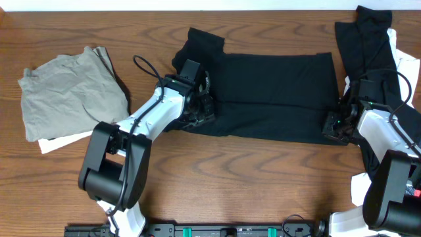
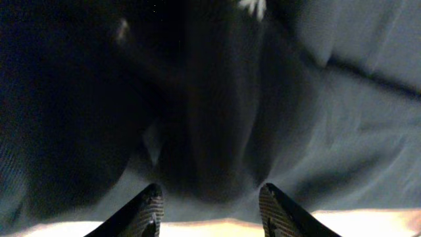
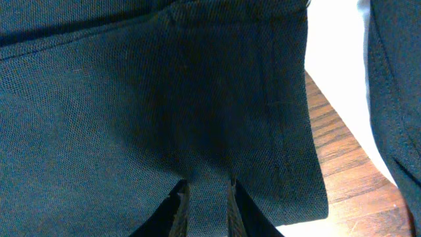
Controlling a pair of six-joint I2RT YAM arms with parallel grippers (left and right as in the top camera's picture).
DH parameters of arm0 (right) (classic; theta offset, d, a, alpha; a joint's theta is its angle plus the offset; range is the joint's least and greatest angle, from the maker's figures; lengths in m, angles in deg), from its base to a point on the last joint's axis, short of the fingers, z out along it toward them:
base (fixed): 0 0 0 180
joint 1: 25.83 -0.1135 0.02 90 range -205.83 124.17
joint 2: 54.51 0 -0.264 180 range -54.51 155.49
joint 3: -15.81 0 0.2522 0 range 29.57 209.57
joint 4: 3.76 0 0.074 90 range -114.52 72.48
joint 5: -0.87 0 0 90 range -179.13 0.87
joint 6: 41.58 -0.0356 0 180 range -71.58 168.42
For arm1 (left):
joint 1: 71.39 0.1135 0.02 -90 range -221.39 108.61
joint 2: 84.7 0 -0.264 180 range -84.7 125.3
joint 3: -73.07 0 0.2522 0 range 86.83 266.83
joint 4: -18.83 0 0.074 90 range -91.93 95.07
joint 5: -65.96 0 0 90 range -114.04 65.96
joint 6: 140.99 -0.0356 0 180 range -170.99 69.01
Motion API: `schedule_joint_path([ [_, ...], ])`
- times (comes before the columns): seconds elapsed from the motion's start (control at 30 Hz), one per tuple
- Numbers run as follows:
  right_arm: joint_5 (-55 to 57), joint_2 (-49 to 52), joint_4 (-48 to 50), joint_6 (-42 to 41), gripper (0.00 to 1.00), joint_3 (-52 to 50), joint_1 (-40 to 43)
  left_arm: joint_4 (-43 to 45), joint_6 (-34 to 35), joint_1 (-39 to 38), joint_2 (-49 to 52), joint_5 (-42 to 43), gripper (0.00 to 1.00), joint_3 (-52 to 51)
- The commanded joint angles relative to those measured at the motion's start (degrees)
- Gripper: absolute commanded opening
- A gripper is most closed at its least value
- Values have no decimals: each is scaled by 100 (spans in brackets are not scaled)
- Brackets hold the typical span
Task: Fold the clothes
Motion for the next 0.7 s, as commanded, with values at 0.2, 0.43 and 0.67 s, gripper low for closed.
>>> schedule_joint_path([
  [0.2,26,-87,-2,109,18,-26,52,553,155,-13,238,-83,6,-28],
  [0.43,28,-87,42,107,18,-26,52,1379,87,155,-81,1246,6,66],
  [0.67,24,-87,87,107,18,-26,52,2157,90,343,-304,627,45,68],
])
